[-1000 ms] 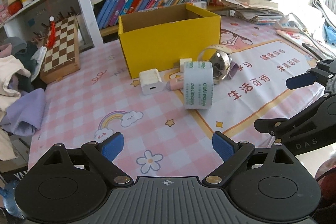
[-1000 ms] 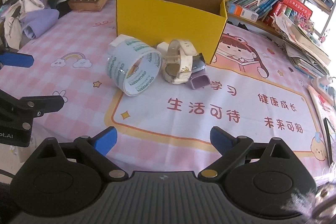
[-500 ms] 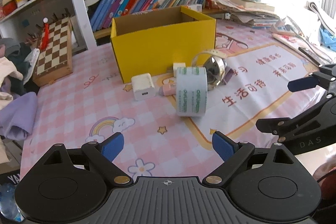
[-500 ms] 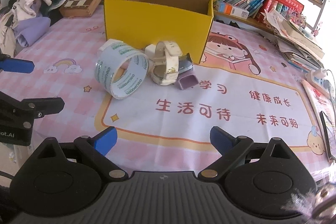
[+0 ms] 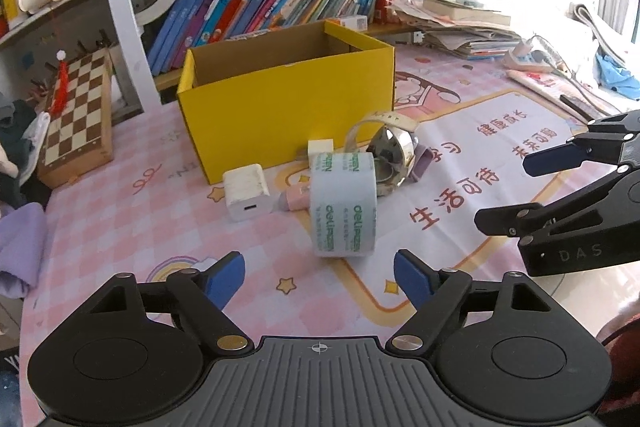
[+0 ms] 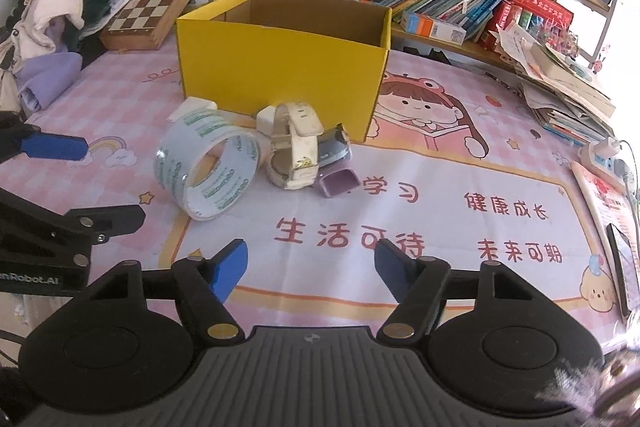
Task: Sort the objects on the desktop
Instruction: 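Grasp the tape roll with the left tool while the right tool grasps the cream watch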
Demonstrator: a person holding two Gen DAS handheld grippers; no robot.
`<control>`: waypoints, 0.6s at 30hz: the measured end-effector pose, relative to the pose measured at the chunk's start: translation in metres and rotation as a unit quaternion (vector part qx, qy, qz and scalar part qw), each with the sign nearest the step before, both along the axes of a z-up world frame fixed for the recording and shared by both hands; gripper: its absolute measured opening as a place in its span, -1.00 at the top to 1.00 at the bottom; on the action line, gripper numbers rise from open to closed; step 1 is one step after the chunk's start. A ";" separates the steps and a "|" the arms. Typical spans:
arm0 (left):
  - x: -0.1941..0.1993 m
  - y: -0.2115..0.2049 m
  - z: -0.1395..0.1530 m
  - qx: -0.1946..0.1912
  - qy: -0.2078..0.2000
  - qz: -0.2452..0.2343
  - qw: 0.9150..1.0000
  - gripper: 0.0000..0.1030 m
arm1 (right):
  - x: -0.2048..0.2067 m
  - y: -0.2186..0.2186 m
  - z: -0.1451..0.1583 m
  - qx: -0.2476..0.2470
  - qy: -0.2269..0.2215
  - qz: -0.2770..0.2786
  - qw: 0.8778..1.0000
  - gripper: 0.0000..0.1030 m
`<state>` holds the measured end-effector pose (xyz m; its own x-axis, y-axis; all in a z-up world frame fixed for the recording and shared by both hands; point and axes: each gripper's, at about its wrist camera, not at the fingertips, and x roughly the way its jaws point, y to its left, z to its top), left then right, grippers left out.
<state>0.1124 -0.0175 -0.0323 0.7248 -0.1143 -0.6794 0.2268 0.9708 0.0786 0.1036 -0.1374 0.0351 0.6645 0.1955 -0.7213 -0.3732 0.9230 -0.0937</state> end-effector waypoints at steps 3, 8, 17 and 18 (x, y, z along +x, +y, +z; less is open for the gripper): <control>0.006 -0.004 -0.003 -0.002 0.001 -0.004 1.000 -0.49 | 0.006 -0.003 -0.001 -0.002 0.005 -0.003 1.000 -0.19; 0.018 -0.011 -0.005 -0.001 0.000 -0.010 1.000 -0.42 | 0.013 -0.003 -0.001 -0.006 0.005 0.005 1.000 -0.16; 0.037 -0.016 -0.013 0.002 0.010 -0.010 1.000 -0.30 | 0.027 -0.006 -0.002 -0.004 0.010 0.011 1.000 -0.16; 0.038 -0.016 -0.014 0.003 0.012 -0.011 1.000 -0.30 | 0.029 -0.006 -0.003 -0.004 0.012 0.011 1.000 -0.15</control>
